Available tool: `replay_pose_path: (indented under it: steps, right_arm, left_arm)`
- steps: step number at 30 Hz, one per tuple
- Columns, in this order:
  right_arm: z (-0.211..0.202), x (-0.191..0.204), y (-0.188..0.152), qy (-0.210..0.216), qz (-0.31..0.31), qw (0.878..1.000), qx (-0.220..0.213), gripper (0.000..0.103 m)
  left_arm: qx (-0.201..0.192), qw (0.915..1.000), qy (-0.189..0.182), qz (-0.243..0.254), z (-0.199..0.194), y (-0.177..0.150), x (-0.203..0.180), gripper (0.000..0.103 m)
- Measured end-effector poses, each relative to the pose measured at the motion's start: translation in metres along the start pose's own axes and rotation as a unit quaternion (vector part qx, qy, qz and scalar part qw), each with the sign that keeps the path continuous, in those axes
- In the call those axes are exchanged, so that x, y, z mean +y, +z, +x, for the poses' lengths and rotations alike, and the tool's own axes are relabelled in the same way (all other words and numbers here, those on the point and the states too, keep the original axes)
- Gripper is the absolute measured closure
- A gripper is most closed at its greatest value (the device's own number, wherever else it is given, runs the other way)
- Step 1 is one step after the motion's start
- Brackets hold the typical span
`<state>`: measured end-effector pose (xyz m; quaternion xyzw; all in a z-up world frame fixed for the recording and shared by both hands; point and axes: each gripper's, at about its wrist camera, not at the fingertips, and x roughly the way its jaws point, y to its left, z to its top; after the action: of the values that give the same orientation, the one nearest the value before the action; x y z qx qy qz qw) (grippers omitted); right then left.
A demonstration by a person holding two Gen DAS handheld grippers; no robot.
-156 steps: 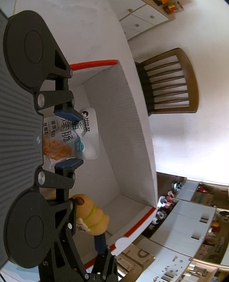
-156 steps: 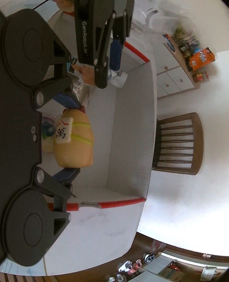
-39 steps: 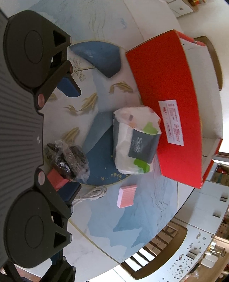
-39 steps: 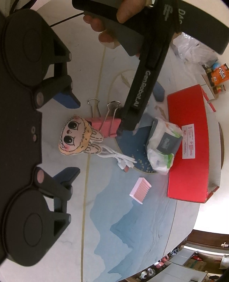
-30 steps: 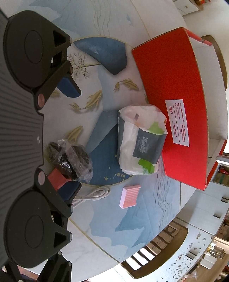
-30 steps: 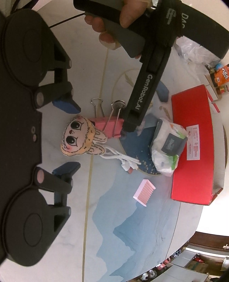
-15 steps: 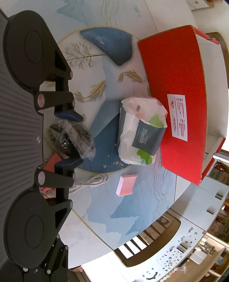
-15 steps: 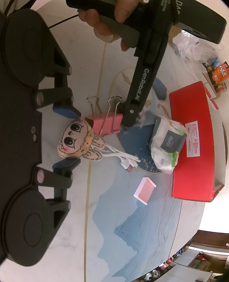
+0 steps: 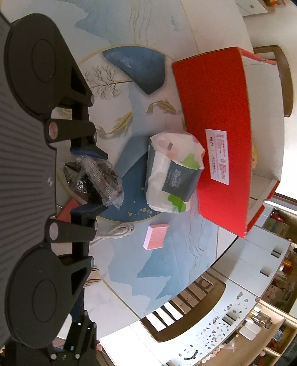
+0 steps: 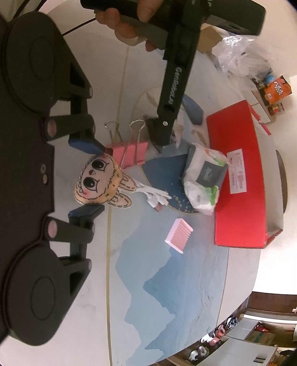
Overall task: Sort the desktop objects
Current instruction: 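Carry the black packet with the left tool while the right tool carries the doll charm into the red box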
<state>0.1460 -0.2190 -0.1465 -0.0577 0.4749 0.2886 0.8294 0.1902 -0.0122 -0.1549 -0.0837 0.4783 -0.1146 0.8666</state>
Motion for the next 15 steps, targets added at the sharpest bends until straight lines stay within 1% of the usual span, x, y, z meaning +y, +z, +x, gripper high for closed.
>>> replay_pose_path:
  steps: [7, 15]
  right_arm:
    - [-0.011, -0.008, 0.014, 0.002, 0.001, 1.0, -0.014, 0.057]
    - [-0.02, -0.01, 0.043, 0.016, -0.017, 0.999, -0.027, 0.057]
  left_arm:
    - [-0.009, 0.9998, -0.01, -0.014, -0.016, 0.005, 0.001, 0.065]
    - [-0.032, 0.9992, -0.014, -0.02, -0.041, 0.019, 0.002, 0.065]
